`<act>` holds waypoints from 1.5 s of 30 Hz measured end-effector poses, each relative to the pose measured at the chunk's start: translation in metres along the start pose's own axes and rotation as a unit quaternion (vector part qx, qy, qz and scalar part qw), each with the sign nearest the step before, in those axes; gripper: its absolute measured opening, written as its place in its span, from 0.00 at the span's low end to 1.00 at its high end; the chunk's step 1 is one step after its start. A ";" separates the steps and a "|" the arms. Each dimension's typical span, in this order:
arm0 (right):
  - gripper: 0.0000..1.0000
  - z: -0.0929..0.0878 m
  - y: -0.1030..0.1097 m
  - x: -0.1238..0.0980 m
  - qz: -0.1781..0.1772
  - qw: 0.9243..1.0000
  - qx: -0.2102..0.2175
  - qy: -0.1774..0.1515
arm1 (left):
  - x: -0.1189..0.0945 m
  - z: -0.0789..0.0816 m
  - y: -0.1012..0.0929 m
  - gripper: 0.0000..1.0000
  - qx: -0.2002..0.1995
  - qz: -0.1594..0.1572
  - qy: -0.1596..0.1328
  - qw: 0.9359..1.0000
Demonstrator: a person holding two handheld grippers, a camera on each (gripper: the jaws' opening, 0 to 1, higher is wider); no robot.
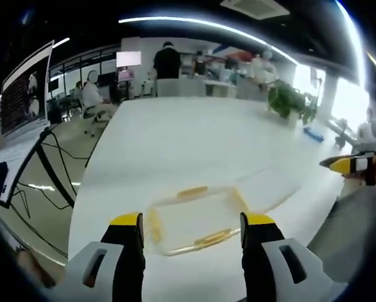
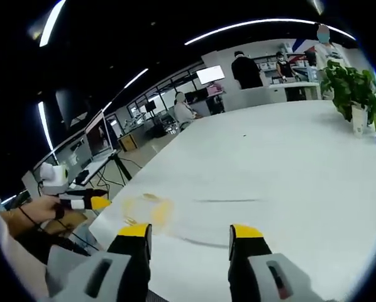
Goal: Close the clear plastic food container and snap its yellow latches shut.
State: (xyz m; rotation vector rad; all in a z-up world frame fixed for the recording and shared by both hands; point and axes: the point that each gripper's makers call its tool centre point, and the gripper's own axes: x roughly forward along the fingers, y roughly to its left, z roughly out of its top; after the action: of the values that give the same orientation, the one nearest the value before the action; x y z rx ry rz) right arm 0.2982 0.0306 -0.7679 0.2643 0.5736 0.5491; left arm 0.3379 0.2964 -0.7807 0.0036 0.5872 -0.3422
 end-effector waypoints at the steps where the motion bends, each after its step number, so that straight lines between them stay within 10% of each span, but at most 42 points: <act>1: 0.47 0.000 0.002 0.002 0.002 1.000 0.000 0.001 | 0.001 0.000 0.001 0.61 0.000 0.000 0.001 1.000; 20: 0.45 0.028 0.047 0.047 0.064 0.998 -0.022 -0.020 | 0.009 0.003 0.022 0.60 -0.004 0.018 0.003 1.000; 45: 0.36 -0.003 0.093 0.118 0.048 0.996 -0.072 0.028 | 0.026 -0.020 0.039 0.52 -0.021 0.029 0.019 0.999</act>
State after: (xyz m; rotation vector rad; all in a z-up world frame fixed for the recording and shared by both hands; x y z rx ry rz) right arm 0.3413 0.1735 -0.7867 0.1398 0.5745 0.6895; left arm 0.3602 0.3272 -0.8153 -0.0127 0.6305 -0.2733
